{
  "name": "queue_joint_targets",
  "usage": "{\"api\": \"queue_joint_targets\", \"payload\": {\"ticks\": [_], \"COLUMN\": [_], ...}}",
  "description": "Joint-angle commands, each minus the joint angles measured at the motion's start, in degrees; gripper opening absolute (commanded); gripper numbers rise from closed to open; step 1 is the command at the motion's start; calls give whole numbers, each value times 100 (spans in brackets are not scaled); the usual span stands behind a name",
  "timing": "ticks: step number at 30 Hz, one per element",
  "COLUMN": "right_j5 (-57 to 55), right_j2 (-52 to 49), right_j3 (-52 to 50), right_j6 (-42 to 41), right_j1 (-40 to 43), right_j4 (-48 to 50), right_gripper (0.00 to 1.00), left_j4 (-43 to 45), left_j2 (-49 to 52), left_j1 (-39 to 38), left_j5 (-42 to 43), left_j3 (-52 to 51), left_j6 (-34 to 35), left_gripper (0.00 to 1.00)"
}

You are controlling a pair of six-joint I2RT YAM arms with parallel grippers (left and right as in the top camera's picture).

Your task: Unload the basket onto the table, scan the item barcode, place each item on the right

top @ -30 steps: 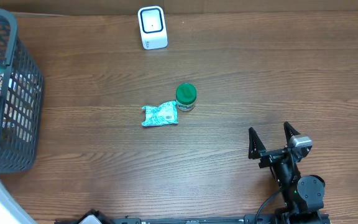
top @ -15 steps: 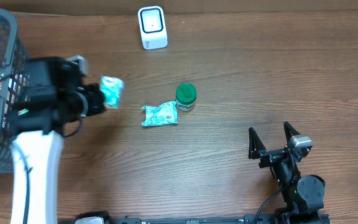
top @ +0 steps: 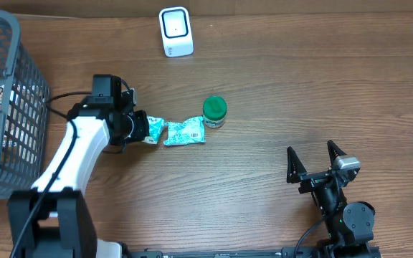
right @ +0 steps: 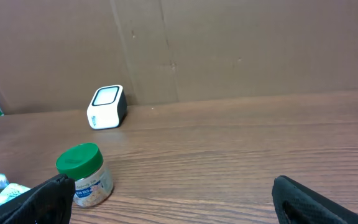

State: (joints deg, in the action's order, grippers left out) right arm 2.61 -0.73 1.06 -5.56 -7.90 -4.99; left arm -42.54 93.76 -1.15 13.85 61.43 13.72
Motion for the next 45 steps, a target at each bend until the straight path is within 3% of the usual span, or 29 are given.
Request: {"api": "queue_joint_targets", "payload": {"ticks": [1, 6, 8, 11, 17, 22, 26, 29, 31, 37, 45], "right_j5": [7, 7, 7, 7, 7, 7, 7, 7, 7, 7, 7], "right_j2": [57, 57, 57, 57, 57, 57, 57, 57, 57, 57, 57], "right_j3": [-61, -61, -61, -61, -61, -61, -61, -61, -61, -61, -61], "right_j6": [-15, -15, -15, -15, -15, -15, -15, -15, -15, -15, -15], "right_j1": [15, 15, 15, 15, 15, 15, 15, 15, 15, 15, 15], "right_j4": [35, 35, 35, 35, 35, 35, 35, 35, 35, 35, 35], "right_gripper": [100, 100, 100, 100, 100, 100, 100, 100, 100, 100, 100], "left_j4": [59, 111, 151, 173, -125, -1198, -2277, -2850, -3154, -3845, -3991], "left_j2": [234, 321, 321, 321, 304, 271, 271, 271, 271, 271, 354], "left_j1": [-44, -46, -46, -39, 59, 157, 234, 411, 634, 1928, 4172], "left_j5": [-79, -70, -70, -72, -20, 15, 11, -72, -140, -247, -243], "left_j3": [-44, -44, -44, -42, 402, 1792, 3484, 4662, 5399, 6996, 6773], "left_j6": [168, 197, 289, 278, 278, 31, -297, -345, -343, -74, 715], "left_gripper": [5, 5, 29, 45, 53, 54, 55, 63, 68, 69, 73]}}
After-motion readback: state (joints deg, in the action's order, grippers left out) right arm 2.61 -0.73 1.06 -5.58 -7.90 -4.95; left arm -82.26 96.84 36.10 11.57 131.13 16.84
